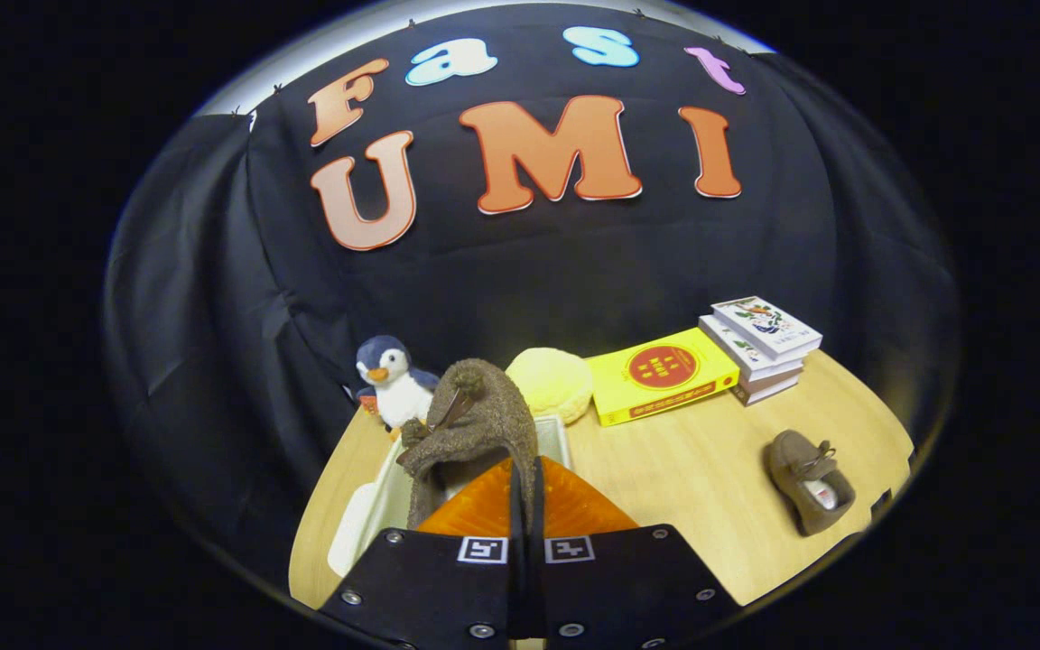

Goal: Open the storage box then place both shoes into the box .Put the left shoe in first, then the right shoe, with the right side of both shoes facing outward in a uniform manner.

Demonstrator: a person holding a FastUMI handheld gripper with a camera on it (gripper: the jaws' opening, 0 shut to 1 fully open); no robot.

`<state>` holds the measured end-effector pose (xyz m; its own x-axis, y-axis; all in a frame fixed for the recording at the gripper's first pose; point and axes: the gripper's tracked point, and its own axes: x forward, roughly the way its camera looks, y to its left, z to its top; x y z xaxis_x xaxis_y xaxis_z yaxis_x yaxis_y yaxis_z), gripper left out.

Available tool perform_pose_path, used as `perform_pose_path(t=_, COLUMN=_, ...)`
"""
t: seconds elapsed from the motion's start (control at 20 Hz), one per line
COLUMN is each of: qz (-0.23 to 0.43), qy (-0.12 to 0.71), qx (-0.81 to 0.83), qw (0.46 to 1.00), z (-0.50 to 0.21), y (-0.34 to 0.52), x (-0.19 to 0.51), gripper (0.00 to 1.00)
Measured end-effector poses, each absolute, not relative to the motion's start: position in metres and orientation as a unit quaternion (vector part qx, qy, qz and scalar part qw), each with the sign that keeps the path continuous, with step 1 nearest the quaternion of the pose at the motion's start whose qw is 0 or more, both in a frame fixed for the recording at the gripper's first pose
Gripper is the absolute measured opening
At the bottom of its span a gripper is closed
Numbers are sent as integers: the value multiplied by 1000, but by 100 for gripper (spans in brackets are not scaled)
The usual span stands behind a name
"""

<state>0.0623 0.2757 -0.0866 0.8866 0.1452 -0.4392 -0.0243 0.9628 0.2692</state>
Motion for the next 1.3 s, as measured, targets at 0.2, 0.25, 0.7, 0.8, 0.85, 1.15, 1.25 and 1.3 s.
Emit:
perform_pose_path(t=0.2, qz=46, qy=260, qx=110, qw=958, z=-116, y=314, x=59, gripper=1)
perform_pose_path(t=0.25, qz=46, qy=268, qx=111, qw=956, z=-123, y=321, x=59, gripper=1)
perform_pose_path(t=0.7, qz=52, qy=317, qx=79, qw=944, z=-171, y=354, x=48, gripper=5)
perform_pose_path(t=0.8, qz=69, qy=313, qx=95, qw=942, z=-166, y=359, x=44, gripper=12)
perform_pose_path(t=0.85, qz=69, qy=306, qx=95, qw=945, z=-159, y=356, x=45, gripper=15)
perform_pose_path(t=1.15, qz=69, qy=276, qx=81, qw=955, z=-137, y=316, x=44, gripper=92)
perform_pose_path(t=1.25, qz=63, qy=264, qx=79, qw=959, z=-129, y=293, x=47, gripper=99)
perform_pose_path(t=1.3, qz=58, qy=258, qx=77, qw=961, z=-126, y=279, x=48, gripper=99)
